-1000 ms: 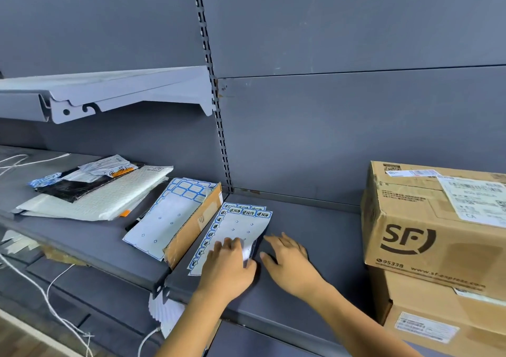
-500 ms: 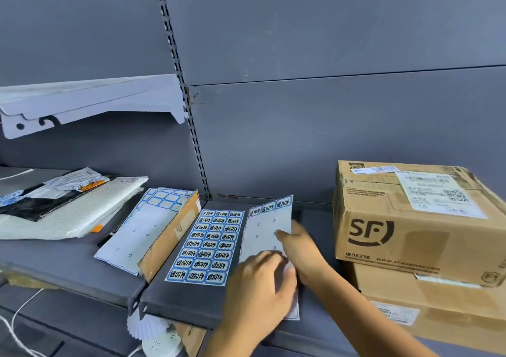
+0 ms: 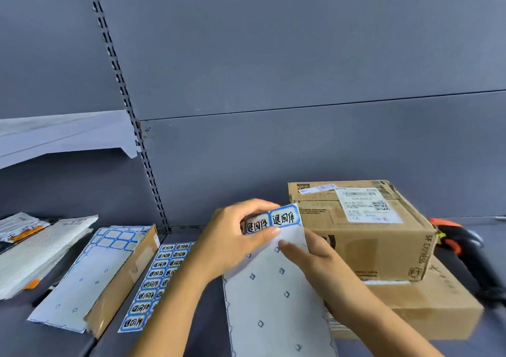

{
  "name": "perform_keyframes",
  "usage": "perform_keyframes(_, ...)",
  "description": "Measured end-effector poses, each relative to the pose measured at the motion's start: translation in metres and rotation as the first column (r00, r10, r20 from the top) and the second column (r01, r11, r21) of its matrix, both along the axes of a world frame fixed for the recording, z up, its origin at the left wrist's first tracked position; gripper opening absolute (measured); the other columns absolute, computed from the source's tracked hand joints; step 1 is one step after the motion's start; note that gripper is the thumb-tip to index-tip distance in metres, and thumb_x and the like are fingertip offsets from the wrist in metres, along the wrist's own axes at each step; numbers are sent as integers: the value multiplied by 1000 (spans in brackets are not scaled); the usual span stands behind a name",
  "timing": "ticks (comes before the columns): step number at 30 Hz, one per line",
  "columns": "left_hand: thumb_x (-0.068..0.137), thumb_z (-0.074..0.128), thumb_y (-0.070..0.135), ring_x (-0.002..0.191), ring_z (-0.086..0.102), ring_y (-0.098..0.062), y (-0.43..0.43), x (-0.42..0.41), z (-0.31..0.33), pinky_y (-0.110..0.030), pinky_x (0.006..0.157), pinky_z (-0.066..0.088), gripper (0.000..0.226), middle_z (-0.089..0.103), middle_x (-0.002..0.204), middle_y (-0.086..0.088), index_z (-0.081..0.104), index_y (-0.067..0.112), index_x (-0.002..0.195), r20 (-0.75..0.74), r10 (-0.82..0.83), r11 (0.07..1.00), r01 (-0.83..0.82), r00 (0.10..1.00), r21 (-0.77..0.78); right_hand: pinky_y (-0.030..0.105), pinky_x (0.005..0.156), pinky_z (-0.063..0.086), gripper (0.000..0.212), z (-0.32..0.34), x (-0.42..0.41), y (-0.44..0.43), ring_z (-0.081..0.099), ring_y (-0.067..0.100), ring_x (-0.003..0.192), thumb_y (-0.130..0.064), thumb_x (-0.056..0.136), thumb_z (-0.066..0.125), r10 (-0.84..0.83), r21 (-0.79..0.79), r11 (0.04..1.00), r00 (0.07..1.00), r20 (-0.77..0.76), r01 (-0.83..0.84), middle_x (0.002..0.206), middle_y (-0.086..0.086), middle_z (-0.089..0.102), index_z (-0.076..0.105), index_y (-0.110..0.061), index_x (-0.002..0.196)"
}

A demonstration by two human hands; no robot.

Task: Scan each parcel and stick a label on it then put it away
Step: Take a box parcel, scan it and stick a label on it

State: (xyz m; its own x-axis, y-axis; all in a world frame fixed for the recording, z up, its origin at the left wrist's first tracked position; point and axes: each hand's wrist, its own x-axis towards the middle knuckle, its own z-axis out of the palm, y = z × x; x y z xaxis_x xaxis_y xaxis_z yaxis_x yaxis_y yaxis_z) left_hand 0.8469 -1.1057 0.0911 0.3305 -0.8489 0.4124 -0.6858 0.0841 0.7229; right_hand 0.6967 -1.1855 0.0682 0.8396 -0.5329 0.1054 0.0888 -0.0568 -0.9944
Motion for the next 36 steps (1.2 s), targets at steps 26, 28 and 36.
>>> perform_keyframes(26, 80, 68, -3, 75, 65, -15, -49, -62, 42, -27, 74, 53, 24, 74, 86, -4, 62, 15, 94, -381, -272, 960, 277, 883, -44, 33, 78, 33, 18, 27, -68, -53, 45, 16, 91, -35, 79, 62, -444, -791, 67, 728, 522, 608, 91, -13, 61, 73, -27, 92)
perform_keyframes(28, 79, 68, -3, 73, 65, -14, -48, -62, 42, -24, 70, 54, 23, 74, 83, -1, 61, 15, 92, -381, -272, 960, 276, 883, -46, 30, 76, 30, 19, 26, -67, -53, 45, 14, 89, -38, 79, 61, -450, -796, 83, 735, 507, 600, 88, -13, 62, 73, -28, 91)
perform_keyframes(36, 79, 69, -4, 72, 65, -8, -48, -66, 42, -21, 70, 53, 26, 74, 81, 2, 59, 17, 89, -313, -278, 959, 282, 908, -32, 28, 74, 26, 20, 27, -67, -50, 43, 12, 82, -44, 77, 59, -472, -793, 157, 750, 463, 589, 80, -16, 63, 73, -30, 79)
